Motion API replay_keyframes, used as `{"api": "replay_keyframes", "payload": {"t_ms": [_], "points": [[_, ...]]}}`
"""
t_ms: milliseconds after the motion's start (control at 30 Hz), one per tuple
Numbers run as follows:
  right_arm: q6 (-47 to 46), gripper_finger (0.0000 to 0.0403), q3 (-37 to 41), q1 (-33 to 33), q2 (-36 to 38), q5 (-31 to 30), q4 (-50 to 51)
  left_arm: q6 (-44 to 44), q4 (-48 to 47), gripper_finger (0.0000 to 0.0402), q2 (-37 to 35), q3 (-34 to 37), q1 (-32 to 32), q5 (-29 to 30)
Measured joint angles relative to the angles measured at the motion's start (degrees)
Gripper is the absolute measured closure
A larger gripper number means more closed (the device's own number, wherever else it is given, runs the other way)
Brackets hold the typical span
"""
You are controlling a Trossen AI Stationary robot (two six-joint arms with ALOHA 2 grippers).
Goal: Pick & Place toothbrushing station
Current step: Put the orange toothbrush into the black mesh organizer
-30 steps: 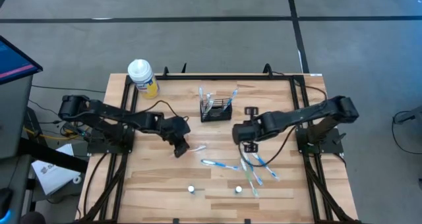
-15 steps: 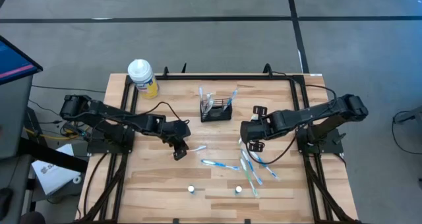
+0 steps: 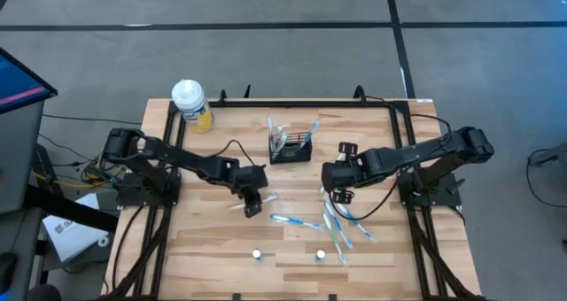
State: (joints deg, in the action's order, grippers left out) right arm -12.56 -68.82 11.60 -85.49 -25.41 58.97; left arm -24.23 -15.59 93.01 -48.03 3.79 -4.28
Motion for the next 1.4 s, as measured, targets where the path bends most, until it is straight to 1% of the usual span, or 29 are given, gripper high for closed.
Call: {"api": "replay_keyframes", "payload": {"t_ms": [267,500,567,633,733,833,867,1167,1300,1400], "points": [[0.00,0.0403,0.00,0.00,0.00,0.02,-0.49,3.16,-1.25,0.0274,4.33,-1.36,0.00,1.89],[0.31,0.0403,0.00,0.02,-0.01,0.04,-1.03,3.45,-1.33,0.0275,5.40,-1.68,0.00,3.25],[0.31,0.0403,0.00,0.00,-0.02,0.02,-1.25,3.44,-1.43,0.0283,5.40,-1.66,0.00,3.87],[0.35,0.0403,0.00,0.02,-0.02,0.04,-1.17,3.45,-1.44,0.0299,5.40,-1.68,0.04,4.18],[0.50,0.0403,0.00,0.02,-0.02,0.04,-1.19,3.45,-1.39,0.0336,5.40,-1.66,0.04,4.34],[0.51,0.0403,0.00,0.02,-0.02,0.04,-1.19,4.37,-1.38,0.0383,5.40,-1.67,0.04,4.34],[0.50,0.0403,0.00,0.02,-0.02,0.04,-1.19,4.49,-1.38,0.0389,5.40,-1.68,0.04,4.34],[0.50,0.0403,0.00,0.02,-0.02,0.04,-1.21,4.44,-0.85,0.0396,4.07,-1.68,0.04,3.90],[0.50,0.0403,0.00,0.02,-0.02,0.04,-1.17,4.34,-1.04,0.0397,1.52,-1.66,0.07,4.08],[0.50,0.0403,0.00,0.02,-0.02,0.04,-1.19,4.30,-0.68,0.0398,-1.33,-1.66,0.51,5.59]]}}
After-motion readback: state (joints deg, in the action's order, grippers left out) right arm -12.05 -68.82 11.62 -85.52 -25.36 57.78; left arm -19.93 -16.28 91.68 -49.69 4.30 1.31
